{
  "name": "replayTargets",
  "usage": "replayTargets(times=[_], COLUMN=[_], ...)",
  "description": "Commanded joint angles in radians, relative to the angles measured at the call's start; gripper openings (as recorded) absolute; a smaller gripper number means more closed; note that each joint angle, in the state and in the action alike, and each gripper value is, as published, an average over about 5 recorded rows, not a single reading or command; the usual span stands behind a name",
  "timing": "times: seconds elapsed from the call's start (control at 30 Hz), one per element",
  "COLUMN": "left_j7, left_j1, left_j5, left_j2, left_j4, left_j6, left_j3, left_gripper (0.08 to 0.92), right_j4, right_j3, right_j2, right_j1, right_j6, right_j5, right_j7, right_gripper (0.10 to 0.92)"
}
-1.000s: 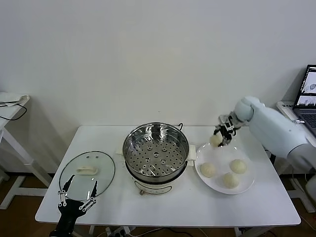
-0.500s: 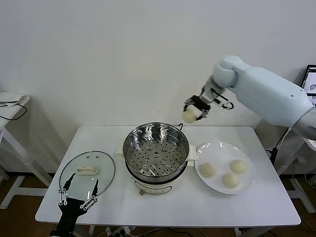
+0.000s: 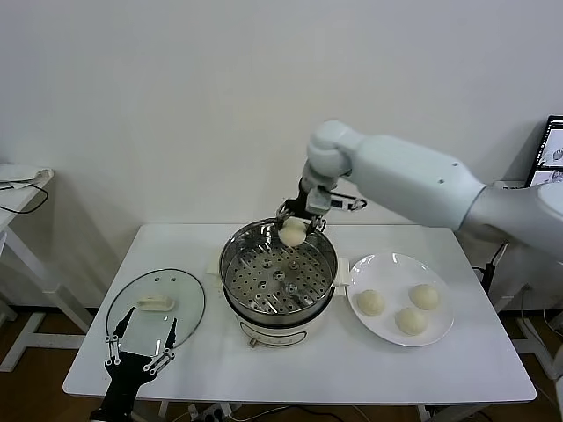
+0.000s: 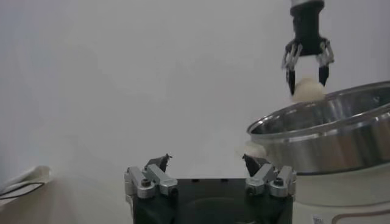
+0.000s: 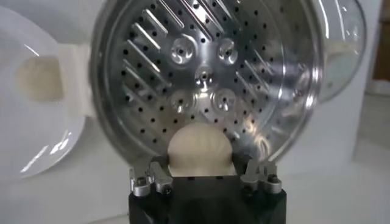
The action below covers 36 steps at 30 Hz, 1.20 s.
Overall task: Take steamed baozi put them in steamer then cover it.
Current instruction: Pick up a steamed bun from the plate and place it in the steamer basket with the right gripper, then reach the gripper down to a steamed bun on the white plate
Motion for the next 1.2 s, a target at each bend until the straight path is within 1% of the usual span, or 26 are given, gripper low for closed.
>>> replayTargets(times=[0.03,0.23,0.43,0.5,0.57,0.67,0.77,0.87,0.97,1.07,1.13,1.2], left_j7=[-0.001,-0.003,-0.005,-0.005,-0.005,-0.005,-0.005,-0.005,-0.004,-0.004,-0.004,-0.004], left_j1=[0.000,0.000,0.000,0.000,0.000,0.000,0.000,-0.002,-0.005,-0.010,-0.015,-0.021], left_j5=[-0.005,-0.006,-0.006,-0.006,-0.007,-0.007,-0.007,-0.007,-0.007,-0.007,-0.007,-0.007], left_j2=[-0.001,-0.001,-0.003,-0.003,-0.003,-0.003,-0.002,-0.001,0.000,0.003,0.004,0.004], left_j4=[-0.003,0.002,0.002,0.002,0.001,0.002,0.002,0.002,0.006,0.014,0.021,0.027], left_j6=[0.000,-0.002,-0.005,-0.005,-0.006,-0.006,-0.007,-0.007,-0.009,-0.012,-0.014,-0.014], left_j3=[0.000,-0.005,-0.008,-0.009,-0.010,-0.012,-0.013,-0.013,-0.011,-0.008,-0.005,0.000], left_gripper=[0.823,0.823,0.823,0.823,0.823,0.823,0.823,0.823,0.823,0.823,0.823,0.823], right_j4=[-0.111,-0.189,-0.203,-0.189,-0.159,-0.091,-0.029,0.000,-0.005,-0.021,-0.018,0.000], right_j3=[-0.001,0.037,0.047,0.048,0.046,0.034,0.021,0.020,-0.004,-0.068,-0.120,-0.173], right_j2=[0.095,0.132,0.146,0.138,0.120,0.064,-0.024,-0.130,-0.241,-0.340,-0.402,-0.464], right_j1=[-0.085,-0.120,-0.127,-0.121,-0.106,-0.066,0.005,0.093,0.185,0.245,0.248,0.228], right_j6=[0.039,0.045,0.043,0.042,0.035,-0.009,-0.118,-0.288,-0.508,-0.676,-0.738,-0.779], right_j5=[-0.109,-0.153,-0.167,-0.160,-0.127,0.013,0.220,0.443,0.628,0.725,0.749,0.763], right_j7=[0.041,0.064,0.090,0.093,0.090,0.045,-0.036,-0.128,-0.245,-0.328,-0.338,-0.314], right_gripper=[0.696,0.696,0.701,0.723,0.764,0.811,0.821,0.822,0.823,0.823,0.823,0.823])
